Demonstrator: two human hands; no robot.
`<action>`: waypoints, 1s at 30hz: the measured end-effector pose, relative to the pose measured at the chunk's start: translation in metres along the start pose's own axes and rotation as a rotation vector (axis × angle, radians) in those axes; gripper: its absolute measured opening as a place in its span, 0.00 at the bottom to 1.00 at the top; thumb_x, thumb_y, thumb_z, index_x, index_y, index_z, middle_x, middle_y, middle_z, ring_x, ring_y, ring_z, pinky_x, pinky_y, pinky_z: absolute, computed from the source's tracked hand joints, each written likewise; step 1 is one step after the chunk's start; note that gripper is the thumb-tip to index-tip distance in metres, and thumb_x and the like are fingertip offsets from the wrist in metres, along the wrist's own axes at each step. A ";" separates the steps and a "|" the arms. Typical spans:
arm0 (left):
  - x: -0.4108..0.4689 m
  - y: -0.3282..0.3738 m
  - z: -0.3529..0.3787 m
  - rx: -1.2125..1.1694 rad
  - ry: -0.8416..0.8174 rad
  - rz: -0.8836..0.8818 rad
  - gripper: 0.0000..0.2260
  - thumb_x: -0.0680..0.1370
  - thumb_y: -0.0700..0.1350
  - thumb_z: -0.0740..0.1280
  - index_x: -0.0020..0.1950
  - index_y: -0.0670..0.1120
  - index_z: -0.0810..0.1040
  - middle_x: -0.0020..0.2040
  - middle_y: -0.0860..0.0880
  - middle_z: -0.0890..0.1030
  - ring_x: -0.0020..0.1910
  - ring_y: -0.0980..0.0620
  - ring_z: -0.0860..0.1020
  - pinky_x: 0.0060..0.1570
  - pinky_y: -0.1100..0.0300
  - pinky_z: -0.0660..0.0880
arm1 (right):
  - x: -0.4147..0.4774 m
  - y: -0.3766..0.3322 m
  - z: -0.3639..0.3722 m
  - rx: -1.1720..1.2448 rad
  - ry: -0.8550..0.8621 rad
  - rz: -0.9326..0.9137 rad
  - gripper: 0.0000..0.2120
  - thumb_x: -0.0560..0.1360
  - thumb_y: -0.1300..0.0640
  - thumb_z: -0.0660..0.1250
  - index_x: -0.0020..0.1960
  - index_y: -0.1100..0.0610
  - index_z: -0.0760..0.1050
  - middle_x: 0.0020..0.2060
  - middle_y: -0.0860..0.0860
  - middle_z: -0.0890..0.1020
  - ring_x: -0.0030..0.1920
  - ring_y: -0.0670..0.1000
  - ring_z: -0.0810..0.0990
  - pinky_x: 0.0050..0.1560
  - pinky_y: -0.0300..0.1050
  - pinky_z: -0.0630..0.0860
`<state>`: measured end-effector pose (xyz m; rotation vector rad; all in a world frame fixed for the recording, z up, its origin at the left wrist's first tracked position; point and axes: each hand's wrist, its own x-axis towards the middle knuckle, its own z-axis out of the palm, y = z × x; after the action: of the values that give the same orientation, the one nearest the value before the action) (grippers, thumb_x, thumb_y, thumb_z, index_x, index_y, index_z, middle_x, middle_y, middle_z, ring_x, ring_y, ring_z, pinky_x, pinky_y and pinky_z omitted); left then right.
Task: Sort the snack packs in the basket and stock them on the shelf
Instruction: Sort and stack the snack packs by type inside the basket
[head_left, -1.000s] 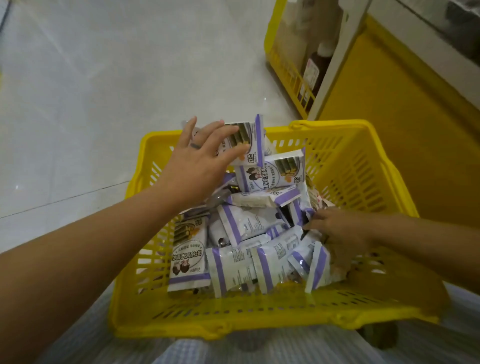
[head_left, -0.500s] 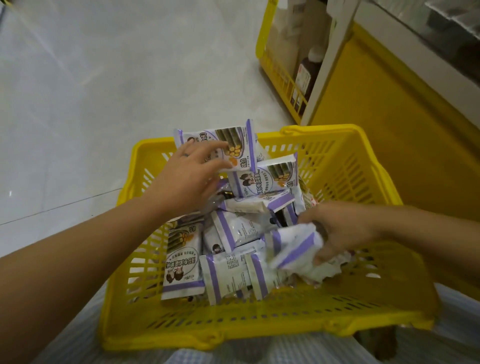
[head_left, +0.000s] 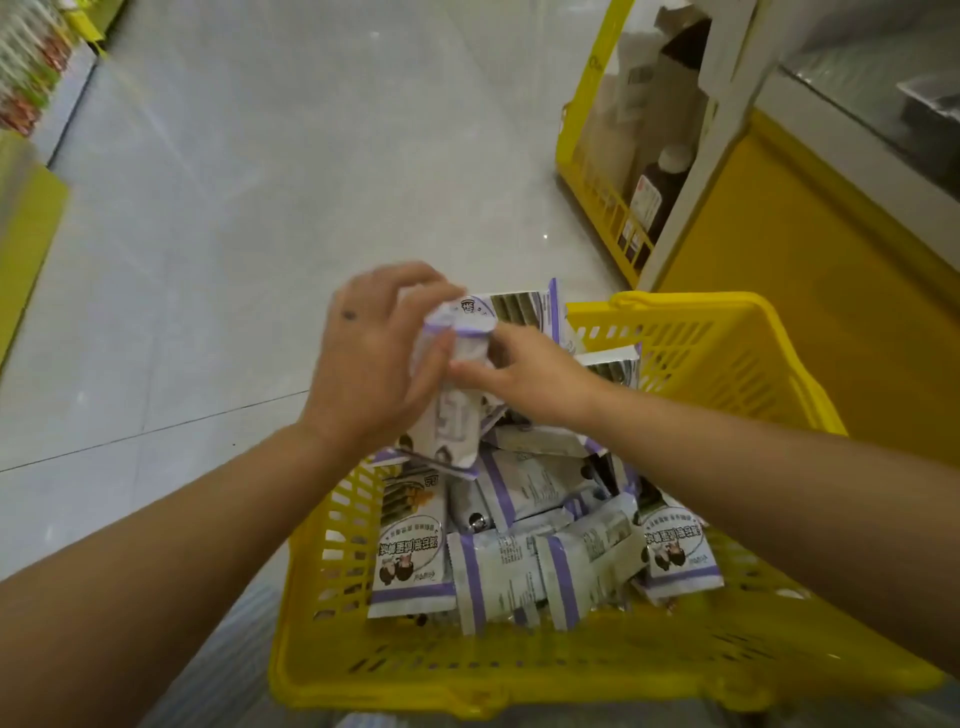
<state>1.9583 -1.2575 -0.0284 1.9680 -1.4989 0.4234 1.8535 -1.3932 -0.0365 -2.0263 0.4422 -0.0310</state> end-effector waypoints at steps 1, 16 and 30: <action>-0.010 -0.001 0.005 0.032 -0.112 0.015 0.17 0.77 0.49 0.62 0.65 0.47 0.73 0.62 0.42 0.75 0.62 0.43 0.72 0.63 0.47 0.65 | 0.001 0.003 0.007 -0.006 -0.046 0.006 0.16 0.77 0.52 0.67 0.62 0.58 0.76 0.50 0.55 0.83 0.50 0.49 0.81 0.52 0.48 0.78; -0.044 -0.024 0.036 0.348 -0.558 0.080 0.36 0.74 0.60 0.67 0.78 0.48 0.59 0.75 0.43 0.64 0.74 0.39 0.58 0.72 0.37 0.52 | -0.069 0.082 -0.074 -0.353 -0.603 0.283 0.02 0.74 0.56 0.70 0.46 0.51 0.82 0.39 0.49 0.84 0.35 0.44 0.80 0.36 0.37 0.77; -0.025 0.025 0.058 0.363 -0.542 0.334 0.22 0.74 0.54 0.70 0.65 0.48 0.76 0.69 0.42 0.73 0.71 0.40 0.68 0.68 0.30 0.57 | -0.080 0.158 -0.064 -0.019 -0.201 0.445 0.49 0.69 0.60 0.75 0.77 0.46 0.48 0.67 0.41 0.67 0.49 0.39 0.76 0.41 0.31 0.77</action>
<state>1.9207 -1.2802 -0.0797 2.2285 -2.2431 0.3300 1.7185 -1.4874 -0.1289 -1.8846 0.7551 0.4458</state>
